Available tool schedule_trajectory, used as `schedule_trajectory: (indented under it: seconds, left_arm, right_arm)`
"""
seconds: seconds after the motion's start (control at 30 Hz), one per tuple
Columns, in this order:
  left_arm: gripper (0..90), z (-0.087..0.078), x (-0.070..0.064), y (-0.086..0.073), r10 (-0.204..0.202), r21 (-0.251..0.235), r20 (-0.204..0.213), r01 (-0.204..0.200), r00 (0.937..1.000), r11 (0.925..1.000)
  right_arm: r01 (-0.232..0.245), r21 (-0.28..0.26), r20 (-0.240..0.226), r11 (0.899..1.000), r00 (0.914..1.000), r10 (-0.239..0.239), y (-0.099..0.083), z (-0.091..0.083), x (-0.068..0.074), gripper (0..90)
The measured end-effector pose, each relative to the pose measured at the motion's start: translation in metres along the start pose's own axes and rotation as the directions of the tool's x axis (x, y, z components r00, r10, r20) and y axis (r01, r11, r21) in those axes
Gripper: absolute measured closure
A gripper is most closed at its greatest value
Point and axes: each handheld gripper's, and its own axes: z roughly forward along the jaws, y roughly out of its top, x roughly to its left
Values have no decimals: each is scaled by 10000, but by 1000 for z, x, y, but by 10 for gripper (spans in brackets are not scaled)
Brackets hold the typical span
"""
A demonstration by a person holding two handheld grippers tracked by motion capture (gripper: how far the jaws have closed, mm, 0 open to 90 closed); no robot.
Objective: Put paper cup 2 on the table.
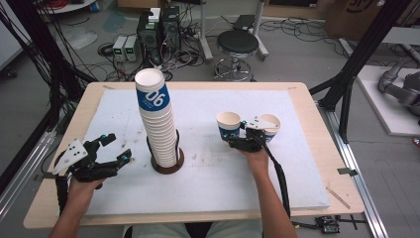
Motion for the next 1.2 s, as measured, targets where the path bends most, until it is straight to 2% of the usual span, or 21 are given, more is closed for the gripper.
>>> schedule_trajectory:
  seconds: [0.27, 0.6, 0.77, 0.87, 0.93, 1.2]
  left_arm:
    - [190, 2, -1, -1, 53, 100, 39, -54, 10000, 9999]
    - [191, 1, -1, -2, 46, 130, 63, -47, 10000, 9999]
    - [192, 1, -2, -1, 65, 127, 96, -66, 9999, 9999]
    - [192, 1, -2, -2, 61, 131, 91, -62, 9999, 9999]
    - [192, 1, -2, -2, 69, 132, 98, -70, 9999, 9999]
    - [192, 1, -2, -2, 49, 109, 124, -50, 9999, 9999]
  right_arm:
    - [72, 617, -19, 9981, 10000, -71, -5, 4, -2, 283]
    - [169, 1153, -105, 9932, 9998, -158, -5, -8, -4, 273]
    - [607, 1580, -205, 9856, 9981, -582, -4, -12, -2, 246]
    - [386, 1877, -206, 9815, 9992, -354, -4, -14, -3, 200]
    - [393, 2042, -101, 9781, 9992, -380, -4, -15, -3, 197]
    - [251, 2470, -356, 9687, 9992, -168, -3, -25, -1, 197]
